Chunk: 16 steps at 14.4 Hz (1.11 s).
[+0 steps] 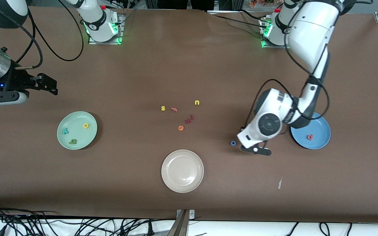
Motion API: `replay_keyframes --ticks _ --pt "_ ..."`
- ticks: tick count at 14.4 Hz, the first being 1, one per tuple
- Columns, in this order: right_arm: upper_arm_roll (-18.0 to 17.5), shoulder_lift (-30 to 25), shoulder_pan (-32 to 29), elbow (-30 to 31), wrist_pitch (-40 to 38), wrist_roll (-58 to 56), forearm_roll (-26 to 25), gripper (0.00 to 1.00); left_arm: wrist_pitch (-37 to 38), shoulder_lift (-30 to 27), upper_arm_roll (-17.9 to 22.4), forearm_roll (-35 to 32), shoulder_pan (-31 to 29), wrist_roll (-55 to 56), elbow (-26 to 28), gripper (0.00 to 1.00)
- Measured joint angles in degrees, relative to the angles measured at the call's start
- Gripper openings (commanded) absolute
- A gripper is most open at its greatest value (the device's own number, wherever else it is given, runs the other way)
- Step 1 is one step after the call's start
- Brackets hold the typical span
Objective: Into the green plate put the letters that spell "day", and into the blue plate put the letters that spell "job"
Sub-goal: 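Carry the teal r into the blue plate and open the left gripper, then move the left gripper over the blue o letter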
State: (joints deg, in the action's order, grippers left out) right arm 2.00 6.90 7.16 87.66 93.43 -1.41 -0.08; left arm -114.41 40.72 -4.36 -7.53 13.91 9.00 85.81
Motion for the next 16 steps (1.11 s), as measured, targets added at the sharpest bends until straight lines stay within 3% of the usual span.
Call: replay_keyframes --ticks 6,11,12,13,16 --pt "0.0 0.0 0.31 0.0 -0.01 0.0 0.0 1.0 -0.93 -6.1 0.13 -3.91 -11.33 -12.79 7.78 0.0" --pt "0.0 0.01 0.34 0.0 -0.02 0.0 0.0 1.0 -21.79 -11.79 0.09 -4.83 -21.13 -17.07 24.47 0.03" --pt "0.0 0.01 0.34 0.0 -0.02 0.0 0.0 1.0 -23.51 -12.29 0.06 -4.83 -22.74 -17.73 26.33 0.59" --pt "0.0 0.01 0.34 0.01 -0.03 0.0 0.0 1.0 -24.1 -12.56 0.0 -4.83 -24.01 -18.23 27.38 1.0" --pt "0.0 0.01 0.35 0.01 -0.03 0.0 0.0 1.0 -24.13 -12.64 -0.16 -4.83 -24.92 -17.87 27.65 1.0"
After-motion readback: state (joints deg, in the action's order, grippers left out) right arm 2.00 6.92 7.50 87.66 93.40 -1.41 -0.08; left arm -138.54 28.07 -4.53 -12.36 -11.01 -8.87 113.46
